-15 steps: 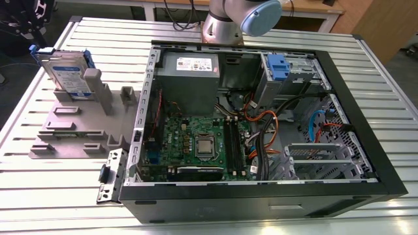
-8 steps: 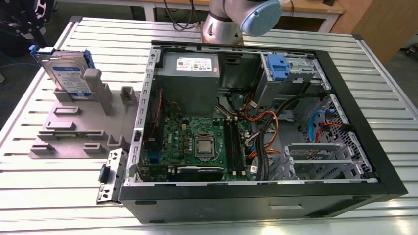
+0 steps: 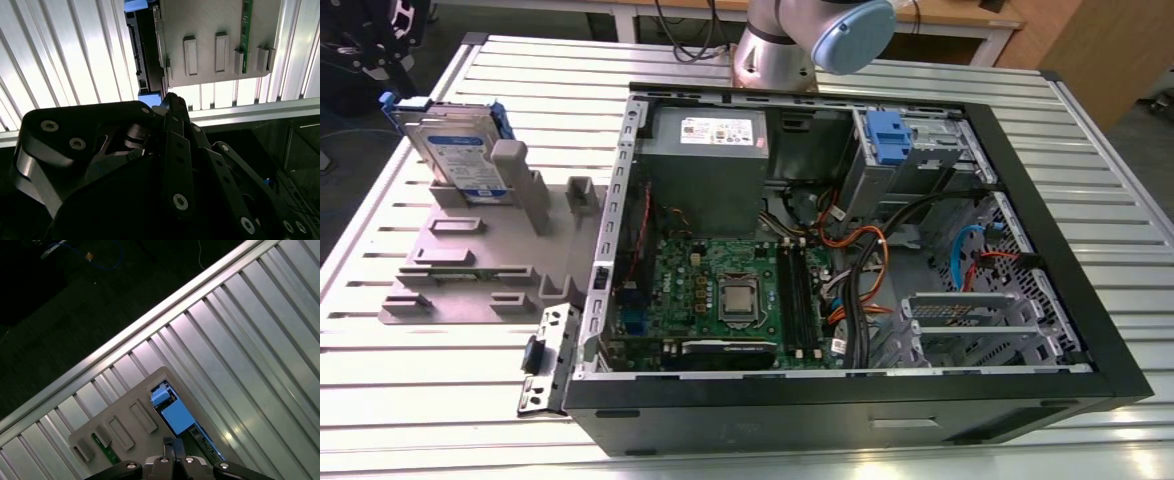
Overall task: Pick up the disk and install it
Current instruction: 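Pick up the disk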
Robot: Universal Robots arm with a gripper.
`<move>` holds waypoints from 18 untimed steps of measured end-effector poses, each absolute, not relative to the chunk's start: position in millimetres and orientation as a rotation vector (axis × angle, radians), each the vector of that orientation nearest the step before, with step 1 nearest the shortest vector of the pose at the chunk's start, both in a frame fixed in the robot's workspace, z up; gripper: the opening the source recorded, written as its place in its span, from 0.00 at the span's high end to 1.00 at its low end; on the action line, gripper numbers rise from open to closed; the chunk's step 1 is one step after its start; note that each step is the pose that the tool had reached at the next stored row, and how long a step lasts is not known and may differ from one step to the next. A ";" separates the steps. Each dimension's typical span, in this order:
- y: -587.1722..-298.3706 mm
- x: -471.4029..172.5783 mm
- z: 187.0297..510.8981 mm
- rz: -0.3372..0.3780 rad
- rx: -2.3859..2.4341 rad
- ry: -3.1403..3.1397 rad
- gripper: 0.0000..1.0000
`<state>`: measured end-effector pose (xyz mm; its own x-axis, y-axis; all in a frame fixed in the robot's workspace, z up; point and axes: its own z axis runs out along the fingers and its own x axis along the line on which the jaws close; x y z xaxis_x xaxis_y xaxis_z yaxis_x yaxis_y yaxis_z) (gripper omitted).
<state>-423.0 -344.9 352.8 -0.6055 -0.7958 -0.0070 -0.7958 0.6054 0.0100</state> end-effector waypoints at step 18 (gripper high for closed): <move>-344.9 -423.0 352.8 0.019 -1.417 2.802 0.89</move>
<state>-423.0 -344.9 352.8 -0.5926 -0.8054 -0.0070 -0.8055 0.5926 0.0100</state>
